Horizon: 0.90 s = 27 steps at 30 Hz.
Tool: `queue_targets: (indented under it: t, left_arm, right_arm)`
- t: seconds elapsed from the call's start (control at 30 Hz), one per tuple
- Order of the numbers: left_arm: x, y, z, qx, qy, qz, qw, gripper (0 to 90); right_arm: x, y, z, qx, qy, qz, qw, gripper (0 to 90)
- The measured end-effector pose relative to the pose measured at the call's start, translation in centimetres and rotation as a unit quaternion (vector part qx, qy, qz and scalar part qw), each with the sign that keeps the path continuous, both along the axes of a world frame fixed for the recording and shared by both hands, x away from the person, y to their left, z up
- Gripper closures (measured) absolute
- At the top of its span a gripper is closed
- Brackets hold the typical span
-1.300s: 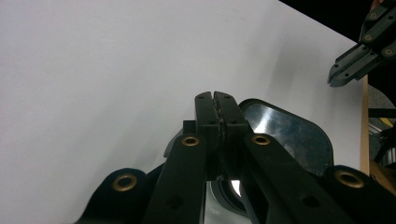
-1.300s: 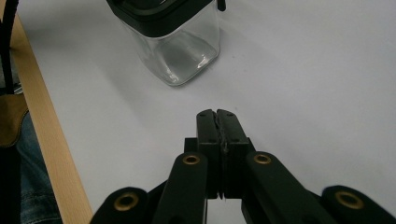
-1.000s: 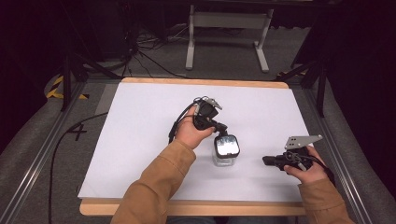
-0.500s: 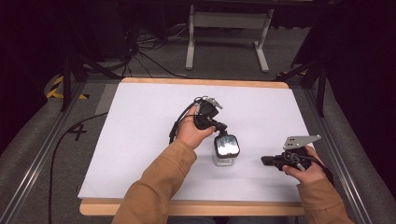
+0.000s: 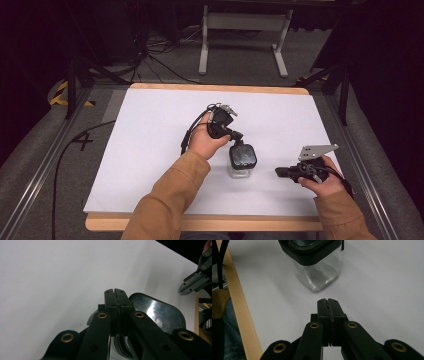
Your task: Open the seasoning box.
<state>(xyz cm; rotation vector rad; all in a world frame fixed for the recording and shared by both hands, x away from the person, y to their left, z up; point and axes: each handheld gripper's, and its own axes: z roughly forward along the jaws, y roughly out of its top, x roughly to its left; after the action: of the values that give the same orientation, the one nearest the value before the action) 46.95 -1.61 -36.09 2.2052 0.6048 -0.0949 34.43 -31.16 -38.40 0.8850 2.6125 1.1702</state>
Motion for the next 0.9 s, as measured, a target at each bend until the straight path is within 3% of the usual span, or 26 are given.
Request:
queue_targets:
  t: [0.3, 0.67, 0.83, 0.9]
  left_arm:
    - [0.0, 0.0, -0.1, 0.0, -0.004, 0.001, 1.0, 90.0]
    - [0.0, 0.1, -0.2, -0.006, 0.004, 0.003, 1.0, 90.0]
    - [0.1, 0.2, -0.3, -0.011, 0.008, 0.007, 0.9999, 90.0]
    - [0.0, 0.2, -0.3, -0.013, 0.008, 0.008, 0.9999, 90.0]
  right_arm:
    - [0.1, 0.9, -0.1, -0.001, -0.006, 0.009, 0.9999, 90.0]
    - [0.4, 3.5, 0.5, 0.052, -0.041, 0.03, 0.9974, 90.0]
    - [0.8, 4.5, 0.3, 0.043, -0.043, 0.037, 0.9975, 90.0]
    - [0.9, 4.6, 0.3, 0.053, -0.041, 0.038, 0.997, 90.0]
